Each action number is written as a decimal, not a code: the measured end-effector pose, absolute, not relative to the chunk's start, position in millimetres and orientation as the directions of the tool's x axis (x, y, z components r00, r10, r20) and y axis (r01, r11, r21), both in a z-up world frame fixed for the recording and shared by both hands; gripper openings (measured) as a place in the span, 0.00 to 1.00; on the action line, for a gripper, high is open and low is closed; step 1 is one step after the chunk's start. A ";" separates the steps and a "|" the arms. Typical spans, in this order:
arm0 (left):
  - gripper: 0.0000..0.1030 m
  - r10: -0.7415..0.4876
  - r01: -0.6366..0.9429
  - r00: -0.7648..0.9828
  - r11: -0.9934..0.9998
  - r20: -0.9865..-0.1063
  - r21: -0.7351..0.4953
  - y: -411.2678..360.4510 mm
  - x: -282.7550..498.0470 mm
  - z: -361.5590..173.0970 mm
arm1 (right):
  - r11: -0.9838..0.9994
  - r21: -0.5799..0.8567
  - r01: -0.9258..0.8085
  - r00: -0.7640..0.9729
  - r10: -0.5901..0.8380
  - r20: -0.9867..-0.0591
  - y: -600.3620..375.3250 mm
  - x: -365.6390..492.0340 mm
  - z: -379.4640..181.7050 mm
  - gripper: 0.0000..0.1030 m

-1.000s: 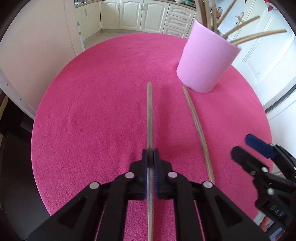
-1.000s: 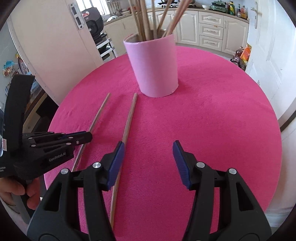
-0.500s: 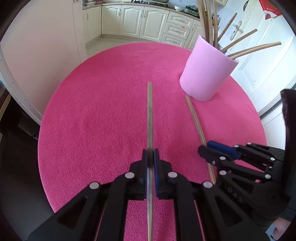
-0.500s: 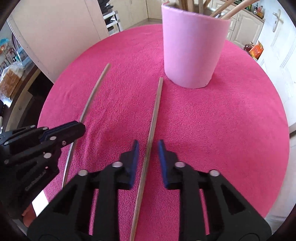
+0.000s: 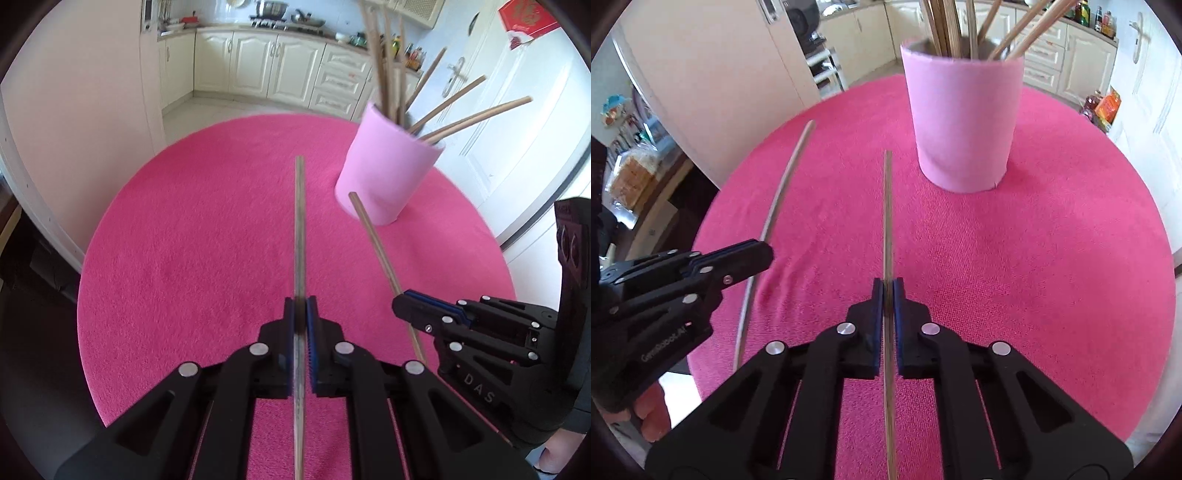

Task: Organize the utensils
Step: 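Lift both held chopsticks up over the pink cup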

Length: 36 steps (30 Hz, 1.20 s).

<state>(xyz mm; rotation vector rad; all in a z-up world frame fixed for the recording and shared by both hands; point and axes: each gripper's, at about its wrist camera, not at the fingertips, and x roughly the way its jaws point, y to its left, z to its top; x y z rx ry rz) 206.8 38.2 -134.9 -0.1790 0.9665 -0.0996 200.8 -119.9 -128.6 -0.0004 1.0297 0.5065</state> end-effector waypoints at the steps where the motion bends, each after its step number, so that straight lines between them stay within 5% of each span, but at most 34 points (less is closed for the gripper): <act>1: 0.06 -0.168 0.015 0.588 0.980 -0.791 -0.196 36.9 204.0 -129.5 | 0.879 0.246 -0.409 0.427 0.422 -0.800 -123.2 197.1 -122.9 0.06; 13: 0.06 -0.190 0.137 0.845 0.980 -0.500 -0.142 8.3 172.2 -63.3 | 0.824 0.344 -0.450 0.635 0.566 -0.525 -169.3 175.9 -51.1 0.06; 27: 0.06 -0.206 0.187 0.965 0.974 -0.160 -0.126 -18.4 197.8 -11.6 | 0.853 0.293 -0.433 0.865 0.484 -0.130 -200.5 179.3 -4.7 0.06; 36: 0.06 -0.197 0.192 0.980 0.968 -0.017 -0.161 -21.8 230.8 7.7 | 0.851 0.311 -0.423 0.896 0.444 0.004 -212.7 208.4 0.2 0.06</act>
